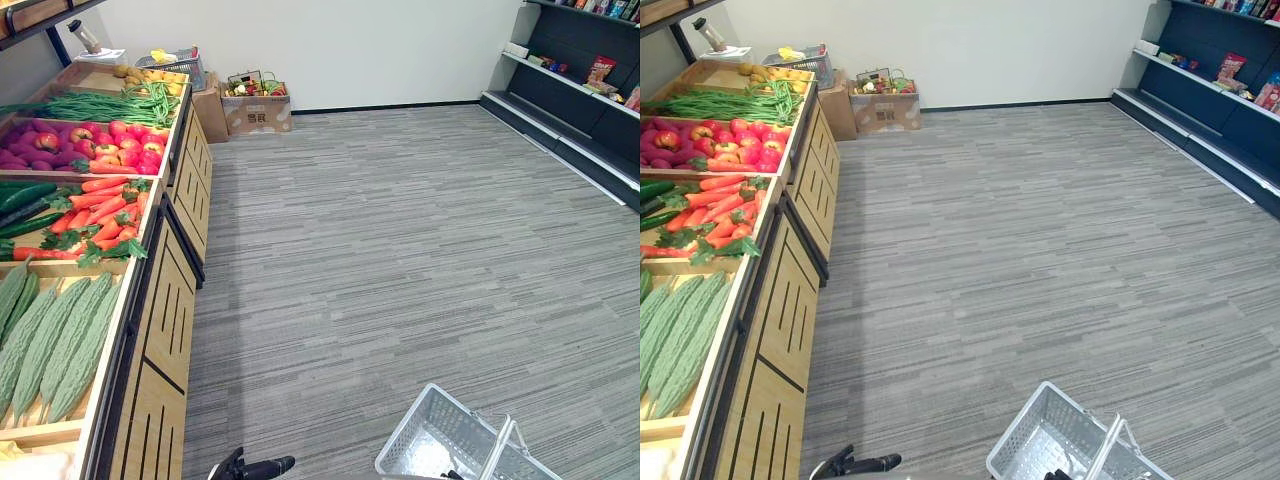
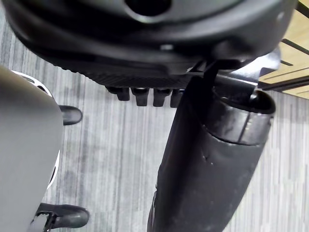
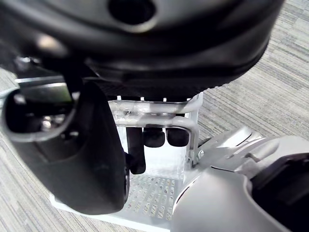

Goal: Pick vegetable in the basket

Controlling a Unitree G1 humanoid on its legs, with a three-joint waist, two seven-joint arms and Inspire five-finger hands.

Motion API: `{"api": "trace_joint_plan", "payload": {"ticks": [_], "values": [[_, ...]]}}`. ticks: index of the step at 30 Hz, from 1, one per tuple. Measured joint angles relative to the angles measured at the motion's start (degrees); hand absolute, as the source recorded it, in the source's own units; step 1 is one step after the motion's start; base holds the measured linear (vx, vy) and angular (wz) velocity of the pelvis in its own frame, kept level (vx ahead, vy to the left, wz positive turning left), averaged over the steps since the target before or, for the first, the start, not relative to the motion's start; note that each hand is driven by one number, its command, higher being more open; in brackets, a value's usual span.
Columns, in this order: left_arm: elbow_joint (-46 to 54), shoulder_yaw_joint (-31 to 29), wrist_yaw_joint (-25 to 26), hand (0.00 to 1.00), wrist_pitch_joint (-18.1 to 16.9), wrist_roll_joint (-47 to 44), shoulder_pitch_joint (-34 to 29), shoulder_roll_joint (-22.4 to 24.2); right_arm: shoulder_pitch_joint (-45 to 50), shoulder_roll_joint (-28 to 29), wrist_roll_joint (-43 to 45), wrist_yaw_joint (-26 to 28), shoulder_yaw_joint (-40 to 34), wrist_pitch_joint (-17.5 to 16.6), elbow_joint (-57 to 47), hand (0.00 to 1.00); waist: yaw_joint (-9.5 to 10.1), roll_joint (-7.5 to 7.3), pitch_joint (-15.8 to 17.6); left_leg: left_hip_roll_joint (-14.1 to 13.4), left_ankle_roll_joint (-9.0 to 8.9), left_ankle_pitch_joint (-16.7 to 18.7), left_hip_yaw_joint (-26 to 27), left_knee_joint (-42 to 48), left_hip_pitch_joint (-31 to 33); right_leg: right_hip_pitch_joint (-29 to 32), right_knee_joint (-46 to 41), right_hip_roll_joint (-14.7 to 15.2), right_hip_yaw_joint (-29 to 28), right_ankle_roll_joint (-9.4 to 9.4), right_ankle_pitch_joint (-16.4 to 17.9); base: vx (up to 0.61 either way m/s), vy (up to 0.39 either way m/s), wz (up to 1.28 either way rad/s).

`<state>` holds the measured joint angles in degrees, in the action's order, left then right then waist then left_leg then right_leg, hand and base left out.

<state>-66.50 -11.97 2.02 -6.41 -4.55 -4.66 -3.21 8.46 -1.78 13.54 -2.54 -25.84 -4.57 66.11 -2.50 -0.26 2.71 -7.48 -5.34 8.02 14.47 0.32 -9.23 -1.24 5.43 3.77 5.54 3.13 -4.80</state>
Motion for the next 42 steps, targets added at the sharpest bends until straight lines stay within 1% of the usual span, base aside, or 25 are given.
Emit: {"api": "trace_joint_plan", "payload": {"ticks": [5, 11, 13, 14, 15, 16, 17, 19, 21, 22, 23, 25, 26, 27, 28, 29, 30, 31, 32, 33, 34, 35, 36, 38, 42], "values": [[0.1, 0.5, 0.0, 1.00, -0.7, 0.0, 0.5, -0.1, -0.2, -0.1, -0.1, 0.0, 0.1, 0.1, 0.0, 0.00, 0.80, -0.10, 1.0, -0.4, -0.29, -0.2, 0.1, 0.0, -0.1, 0.0, 0.0, -0.1, 0.1, -0.01, 0.0, -0.01, -0.005, -0.01], [0.8, 0.5, 0.0, 1.00, -0.7, -0.5, 0.8, -0.2, -0.7, 0.0, -0.1, 0.0, 0.1, 0.1, -0.1, 0.00, 0.92, -0.32, 2.5, -0.1, -0.29, -0.3, -1.0, 0.0, -0.8, -1.3, -0.3, 0.3, 1.5, 0.06, 0.0, -0.01, -0.005, 0.09], [1.6, 1.1, 0.0, 1.00, -0.7, -0.6, 0.7, -0.3, -1.1, -0.1, -0.1, 0.0, 0.2, 0.1, -0.3, 0.00, 1.05, -0.56, 3.2, 0.5, 0.20, -0.5, -1.7, 0.0, -0.5, -0.7, -2.5, 1.4, 2.4, 0.96, 1.4, -0.02, 0.013, 0.22], [1.9, 1.6, 0.0, 1.00, -0.7, -0.5, 0.7, -0.4, -1.3, -0.1, 0.0, 0.1, 0.1, 0.1, -0.5, 0.00, 1.00, -0.60, 3.6, 0.9, 0.60, -0.4, -2.3, 0.1, -0.3, -0.2, -4.6, 1.9, 3.0, 1.46, 2.6, -0.04, 0.040, 0.44], [2.2, 2.2, -0.2, 1.00, -0.7, -0.5, 0.7, -0.7, -1.2, -0.2, 0.0, 0.0, -0.1, 0.0, -0.7, 0.00, 0.99, -1.02, 4.1, 1.7, 1.30, -0.4, -3.3, 0.2, -0.3, 1.8, -10.8, 3.6, 3.9, 2.24, 5.8, -0.03, 0.071, 0.60], [2.3, 2.2, -0.2, 1.00, -0.7, -0.6, 0.7, -0.8, -1.3, -0.3, 0.1, -0.1, -0.5, -0.1, -1.0, 0.00, 0.99, -1.50, 4.4, 3.1, 2.28, -0.1, -4.5, 0.2, -0.8, 3.8, -18.1, 6.2, 5.9, 2.73, 8.7, -0.02, 0.085, 0.61], [2.3, 2.2, -0.1, 1.00, -0.7, -0.6, 0.7, -0.8, -1.2, -0.5, 0.1, -0.2, -0.5, -0.4, -1.3, 0.00, 1.02, -1.59, 4.6, 3.7, 3.01, 0.1, -5.0, 0.1, -1.2, 5.1, -22.0, 7.5, 6.9, 3.06, 9.6, 0.00, 0.102, 0.46], [2.4, 2.1, 0.1, 1.00, -0.7, -0.7, 0.4, -1.0, -1.1, -1.0, 0.0, -0.3, -0.4, -1.4, -3.0, 0.00, 1.06, -1.64, 4.7, 5.9, 4.75, 0.3, -6.7, -0.1, -2.7, 10.5, -36.6, 11.7, 6.9, 2.31, 9.4, 0.00, 0.125, 0.38], [2.3, 1.9, 0.1, 1.00, -0.7, -0.7, 0.3, -1.7, -1.0, -0.4, 0.0, -0.2, -0.2, -1.8, -3.0, 0.00, 1.04, -2.39, 4.7, 6.5, 5.77, 0.7, -9.2, -0.3, -4.3, 11.9, -43.3, 12.9, 4.9, 1.14, 7.5, 0.02, 0.071, 0.55], [2.4, 1.3, 0.1, 1.00, -0.7, -0.7, 0.2, -2.0, -0.8, 0.2, 0.1, -0.2, -0.3, -2.2, -3.0, 0.00, 0.91, -2.07, 4.5, 5.8, 6.21, 1.1, -10.6, -0.2, -4.8, 13.2, -45.7, 11.9, 2.7, 1.58, 7.9, 0.02, 0.018, 0.73], [2.5, -0.1, 0.2, 1.00, -0.8, -0.6, 0.2, -2.0, -0.7, 0.9, 0.1, 0.0, -0.3, -1.9, -2.9, 0.00, 0.90, -1.67, 4.5, 4.3, 5.93, 1.8, -12.1, 0.4, -4.5, 13.5, -44.0, 9.4, 0.9, 1.58, 10.4, 0.05, -0.026, 0.62], [2.6, -2.4, 0.2, 1.00, -0.7, -0.5, -0.1, -1.5, -0.3, 1.9, 0.2, 0.3, -0.6, -2.1, -3.4, 0.00, 0.88, -1.14, 4.6, 2.4, 5.44, 2.7, -14.0, 1.2, -3.6, 14.1, -39.5, 5.3, -1.3, 1.57, 12.4, 0.12, -0.083, 0.58], [2.7, -5.0, 0.4, 1.00, -0.7, -0.6, 0.0, -0.6, 0.1, 1.8, 0.1, 0.7, -0.4, -1.7, -3.8, 0.00, 0.90, -0.87, 4.8, 1.2, 4.87, 3.4, -15.7, 1.8, -3.4, 14.5, -34.9, 2.0, -4.3, 1.63, 12.7, 0.18, -0.136, 0.61], [2.7, -6.2, 0.5, 1.00, -0.6, -0.6, 0.0, -0.1, 0.2, 1.8, 0.0, 0.7, -0.2, -1.5, -4.1, 0.00, 0.88, -0.74, 4.8, 0.5, 4.48, 3.9, -16.7, 2.0, -3.3, 14.6, -32.6, 0.1, -6.4, 1.64, 12.7, 0.33, -0.290, 0.74], [2.9, -7.9, 0.6, 1.00, -0.6, -0.6, 0.1, 0.7, 0.8, 1.8, 0.0, 0.7, 0.0, -1.2, -4.3, 0.00, 0.88, -0.69, 4.9, -0.4, 3.59, 4.9, -18.4, 2.3, -3.2, 14.9, -28.5, -3.1, -10.8, 1.81, 12.5, 0.35, -0.365, 1.03], [2.9, -9.4, 0.6, 1.00, -0.6, -0.4, 0.5, 1.9, 1.7, 2.1, 0.1, 0.7, 0.1, -0.6, -4.7, 0.00, 0.86, -1.22, 4.9, -0.6, 2.14, 6.6, -21.6, 3.6, -2.4, 14.3, -23.0, -5.4, -16.5, 2.09, 10.0, 0.34, -0.405, 1.18], [2.8, -9.7, 0.4, 1.00, -0.4, 0.1, 0.7, 2.7, 1.9, 1.7, 0.3, 1.0, -0.5, -0.1, -4.4, 0.00, 0.75, -0.12, 5.0, -1.7, 1.56, 7.5, -23.1, 4.2, -2.3, 13.4, -24.0, -6.5, -15.8, 1.31, 10.6, 0.30, -0.337, 1.21], [3.3, -10.1, 0.0, 1.00, -0.5, 0.5, 0.6, 3.4, 2.0, 1.1, 0.2, 0.6, -1.1, 0.0, -4.7, 0.00, 0.93, 1.36, 5.0, -2.3, 1.35, 7.1, -23.9, 5.1, -1.7, 12.8, -25.5, -6.3, -12.9, 0.73, 11.6, 0.31, -0.315, 1.22], [4.7, -11.1, -0.1, 1.00, -0.7, 0.7, 0.6, 4.9, 2.2, 1.3, 0.2, 0.2, -2.1, -0.1, -5.2, 0.00, 0.65, 1.44, 5.3, -2.0, 1.78, 5.2, -25.2, 5.9, -1.4, 13.9, -31.7, -5.5, -11.6, 0.63, 14.3, 0.32, -0.289, 1.28], [5.3, -11.4, 0.0, 1.00, -0.7, 0.7, 0.7, 5.3, 2.7, 1.5, 0.2, 0.2, -2.1, -0.2, -5.4, 0.00, 0.58, 1.35, 5.3, -2.0, 1.83, 4.5, -26.2, 6.0, -1.4, 14.0, -34.1, -5.1, -11.0, 0.63, 15.7, 0.29, -0.317, 1.55], [6.2, -11.6, 0.2, 1.00, -1.0, 0.7, 0.6, 5.9, 3.3, 1.6, 0.3, 0.3, -2.1, -0.4, -5.8, 0.00, 0.61, 1.48, 4.6, -2.2, 1.47, 3.0, -27.5, 6.0, -1.0, 13.8, -37.2, -4.3, -9.1, -0.23, 17.7, 0.22, -0.263, 1.28], [6.6, -11.6, 0.2, 1.00, -1.1, 0.7, 0.6, 6.0, 3.3, 1.4, 0.2, 0.3, -1.8, -0.4, -5.8, 0.00, 0.69, 1.54, 4.0, -2.4, 1.32, 2.3, -28.0, 6.0, -0.4, 13.9, -38.1, -4.0, -8.0, -0.61, 18.5, 0.26, -0.340, 1.63], [6.8, -11.6, 0.2, 1.00, -1.4, 0.7, 1.3, 6.7, 3.1, 1.3, 0.0, 0.4, -1.0, -0.5, -6.6, 0.00, 0.78, 1.50, 3.5, -3.0, 1.18, 0.0, -28.7, 5.6, 1.2, 13.6, -38.7, -3.7, -6.5, -1.45, 19.1, 0.24, -0.325, 1.48], [6.8, -11.4, 0.1, 1.00, -1.4, 0.7, 2.1, 7.0, 3.1, 1.2, -0.3, 0.6, 0.5, -0.6, -7.1, 0.00, 0.72, 1.22, 3.4, -3.5, 1.00, -1.9, -29.5, 6.1, 3.4, 12.8, -38.2, -3.7, -5.1, -1.59, 19.2, 0.20, -0.296, 1.35], [7.4, -10.6, 0.5, 1.00, -1.1, 0.7, 2.3, 6.9, 2.2, 0.7, -2.2, 0.7, 2.3, -0.6, -6.9, 0.00, 0.74, 0.44, 2.6, -4.5, 0.21, -2.1, -29.6, 8.7, 7.6, 9.9, -35.8, -5.0, -2.1, -2.05, 19.4, 0.14, -0.213, 1.07]]}}
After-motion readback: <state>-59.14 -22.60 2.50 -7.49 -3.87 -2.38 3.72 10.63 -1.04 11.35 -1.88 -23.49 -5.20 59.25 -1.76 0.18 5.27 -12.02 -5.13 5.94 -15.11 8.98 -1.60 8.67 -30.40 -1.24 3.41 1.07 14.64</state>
